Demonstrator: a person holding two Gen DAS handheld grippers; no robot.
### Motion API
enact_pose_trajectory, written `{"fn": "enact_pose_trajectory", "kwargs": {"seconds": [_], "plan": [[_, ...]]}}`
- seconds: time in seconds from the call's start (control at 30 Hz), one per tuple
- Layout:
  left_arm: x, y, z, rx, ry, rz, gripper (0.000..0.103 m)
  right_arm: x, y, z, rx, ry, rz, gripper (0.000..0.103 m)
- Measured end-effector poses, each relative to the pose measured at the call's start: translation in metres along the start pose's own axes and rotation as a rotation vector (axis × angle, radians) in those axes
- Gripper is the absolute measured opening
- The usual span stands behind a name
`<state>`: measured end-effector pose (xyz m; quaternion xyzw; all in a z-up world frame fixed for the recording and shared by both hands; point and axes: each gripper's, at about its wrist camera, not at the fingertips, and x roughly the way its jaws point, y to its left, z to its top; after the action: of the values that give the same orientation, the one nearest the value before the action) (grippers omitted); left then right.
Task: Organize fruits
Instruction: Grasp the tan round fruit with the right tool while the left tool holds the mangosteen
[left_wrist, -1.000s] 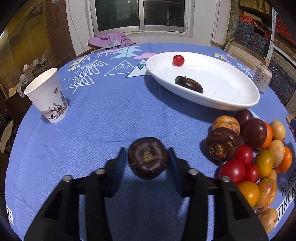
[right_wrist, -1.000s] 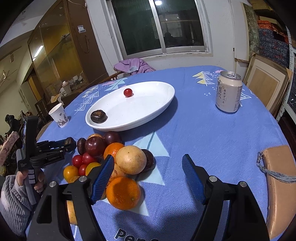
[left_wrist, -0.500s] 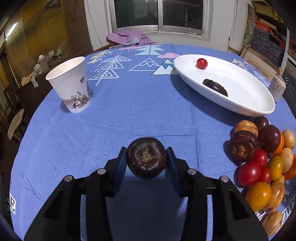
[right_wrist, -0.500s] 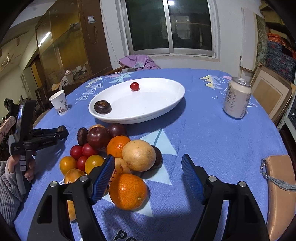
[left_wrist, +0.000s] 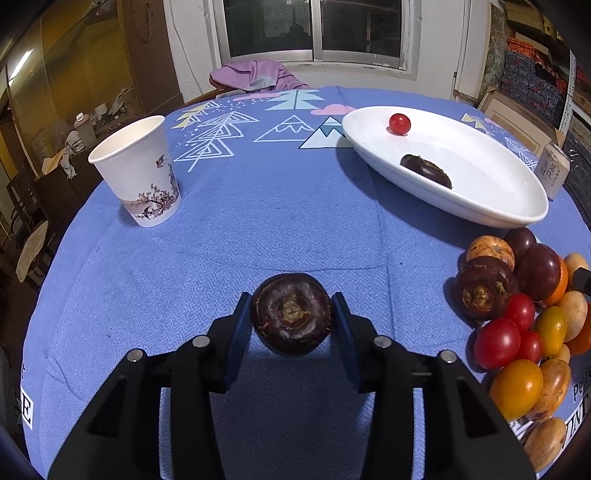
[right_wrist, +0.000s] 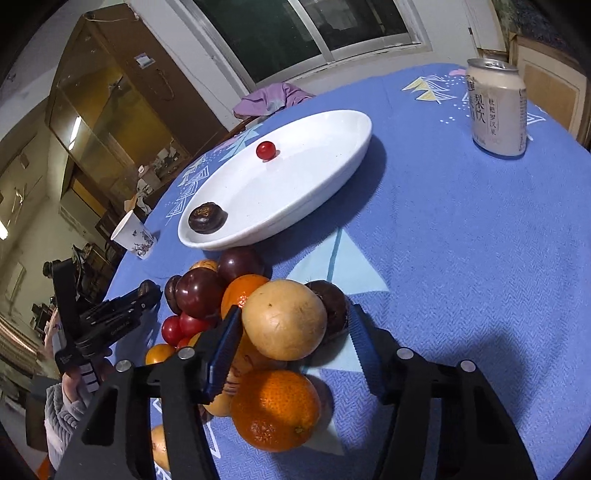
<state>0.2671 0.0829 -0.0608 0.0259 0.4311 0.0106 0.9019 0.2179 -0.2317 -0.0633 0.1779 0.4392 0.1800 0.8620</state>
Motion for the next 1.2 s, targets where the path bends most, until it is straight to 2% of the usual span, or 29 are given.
{"fn": "enact_pose_trajectory", "kwargs": {"seconds": [0.1, 0.2, 0.27, 0.43, 0.6, 0.8, 1.03, 1.2], "plan": [[0.0, 0.0, 0.0, 0.0, 0.0, 0.0, 0.043, 0.001, 0.001, -0.002, -0.005, -0.008, 0.002, 0.054], [0.0, 0.0, 0.0, -0.002, 0.0, -0.002, 0.043, 0.0, -0.001, -0.002, 0.003, -0.008, 0.014, 0.053], [0.0, 0.0, 0.0, -0.003, -0.002, -0.005, 0.043, -0.002, 0.001, -0.003, -0.006, -0.017, 0.0, 0.044], [-0.003, 0.0, 0.0, -0.007, -0.015, -0.012, 0.042, -0.01, 0.008, -0.004, -0.061, -0.052, -0.054, 0.044], [-0.007, 0.001, -0.002, -0.011, -0.024, -0.012, 0.043, -0.008, 0.008, -0.004, -0.065, -0.053, -0.055, 0.044], [-0.017, 0.003, -0.001, -0.019, -0.053, -0.013, 0.043, -0.041, -0.006, 0.005, -0.003, -0.154, -0.023, 0.044], [-0.049, 0.0, 0.024, -0.04, -0.12, -0.056, 0.043, -0.059, -0.011, 0.018, 0.018, -0.216, -0.028, 0.043], [-0.063, 0.005, 0.041, -0.07, -0.142, -0.089, 0.042, -0.056, -0.006, 0.019, 0.003, -0.207, -0.02, 0.043]]}}
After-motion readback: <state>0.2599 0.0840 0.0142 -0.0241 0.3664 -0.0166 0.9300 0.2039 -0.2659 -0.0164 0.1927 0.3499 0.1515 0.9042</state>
